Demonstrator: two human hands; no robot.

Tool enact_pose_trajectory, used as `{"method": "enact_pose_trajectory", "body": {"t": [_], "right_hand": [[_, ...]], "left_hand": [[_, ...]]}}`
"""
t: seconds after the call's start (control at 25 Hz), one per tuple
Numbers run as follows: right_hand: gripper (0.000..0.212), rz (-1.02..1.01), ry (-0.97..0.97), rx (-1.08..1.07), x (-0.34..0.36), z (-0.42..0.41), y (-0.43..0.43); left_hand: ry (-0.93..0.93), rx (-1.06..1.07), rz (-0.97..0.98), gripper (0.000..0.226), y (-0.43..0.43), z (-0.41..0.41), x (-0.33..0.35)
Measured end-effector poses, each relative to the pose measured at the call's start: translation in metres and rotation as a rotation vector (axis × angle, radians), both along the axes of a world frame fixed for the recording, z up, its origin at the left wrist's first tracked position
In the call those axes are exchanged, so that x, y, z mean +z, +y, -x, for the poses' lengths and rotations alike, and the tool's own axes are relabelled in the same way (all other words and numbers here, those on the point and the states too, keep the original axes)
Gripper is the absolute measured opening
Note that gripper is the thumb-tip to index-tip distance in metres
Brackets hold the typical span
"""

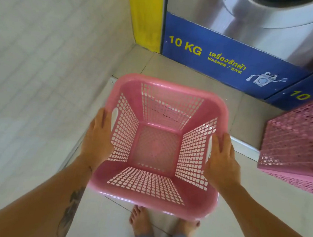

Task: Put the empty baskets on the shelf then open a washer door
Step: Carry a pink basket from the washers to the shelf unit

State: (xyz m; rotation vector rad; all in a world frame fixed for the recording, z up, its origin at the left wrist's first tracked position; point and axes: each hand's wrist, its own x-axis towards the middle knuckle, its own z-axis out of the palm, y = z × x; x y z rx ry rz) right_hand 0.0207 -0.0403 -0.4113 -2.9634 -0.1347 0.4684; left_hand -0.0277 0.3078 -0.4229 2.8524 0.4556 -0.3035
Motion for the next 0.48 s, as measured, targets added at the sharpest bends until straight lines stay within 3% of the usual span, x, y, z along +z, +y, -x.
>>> {"method": "enact_pose_trajectory", "body": {"t": [0.12, 0.2, 0.36, 0.48], "right_hand": [[0.075, -0.084, 0.037, -0.059, 0.008, 0.002, 0.004], [0.071, -0.132, 0.07, -0.054, 0.02, 0.004, -0.004], [0.055, -0.299, 0.089, -0.053, 0.075, 0.009, -0.022], [0.051, -0.366, 0.018, -0.06, 0.13, 0.012, -0.048]], "left_hand": [[0.101, 0.045, 0.058, 0.1, 0.004, -0.002, 0.012], [0.119, 0.097, 0.099, 0.087, -0.001, -0.009, 0.03], [-0.012, 0.159, 0.307, 0.055, -0.041, -0.025, 0.087], [-0.138, 0.069, 0.509, 0.041, -0.104, -0.034, 0.144]]}}
